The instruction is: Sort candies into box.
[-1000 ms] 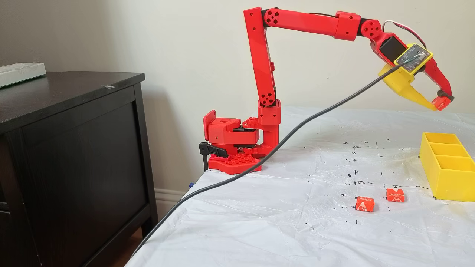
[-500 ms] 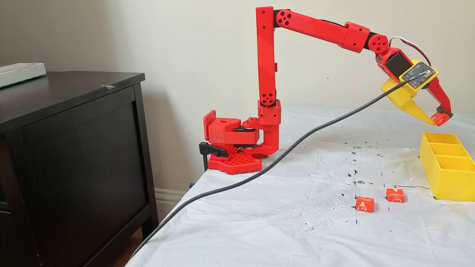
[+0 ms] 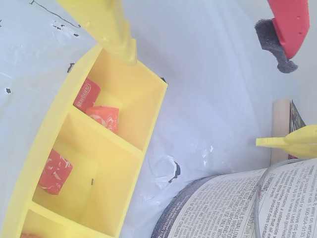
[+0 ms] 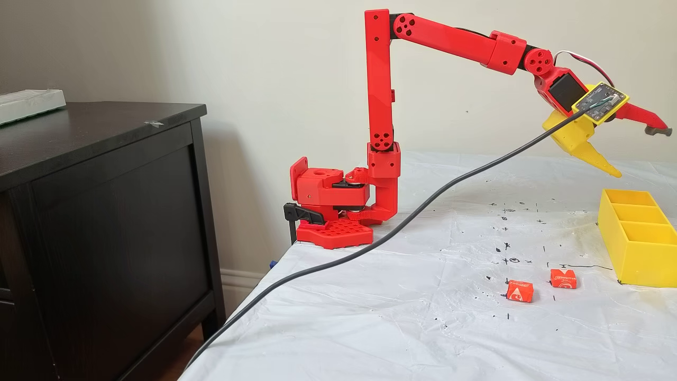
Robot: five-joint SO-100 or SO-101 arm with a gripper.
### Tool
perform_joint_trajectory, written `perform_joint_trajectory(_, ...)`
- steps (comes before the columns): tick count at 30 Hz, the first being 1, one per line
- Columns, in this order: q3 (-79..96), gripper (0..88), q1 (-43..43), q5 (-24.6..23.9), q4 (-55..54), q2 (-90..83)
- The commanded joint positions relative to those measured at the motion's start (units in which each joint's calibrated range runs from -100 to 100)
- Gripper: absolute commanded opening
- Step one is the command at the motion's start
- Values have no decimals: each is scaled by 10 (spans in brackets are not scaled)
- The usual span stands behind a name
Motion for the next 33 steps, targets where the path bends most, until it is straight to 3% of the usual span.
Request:
perform_joint_trajectory(1, -34, 392, -14, 3, -4, -23)
perform_joint_trajectory(6, -31, 305, -14, 0, 0, -33)
perform_joint_trajectory(10, -31, 20, -9, -16, 11, -44)
perform_joint_trajectory(23, -35, 5, 3, -20, 146, -117)
perform_joint_trajectory(27, -44, 3, 34, -3, 262, -151)
perform_joint_trajectory(33, -88, 2, 101, 23, 330, -151)
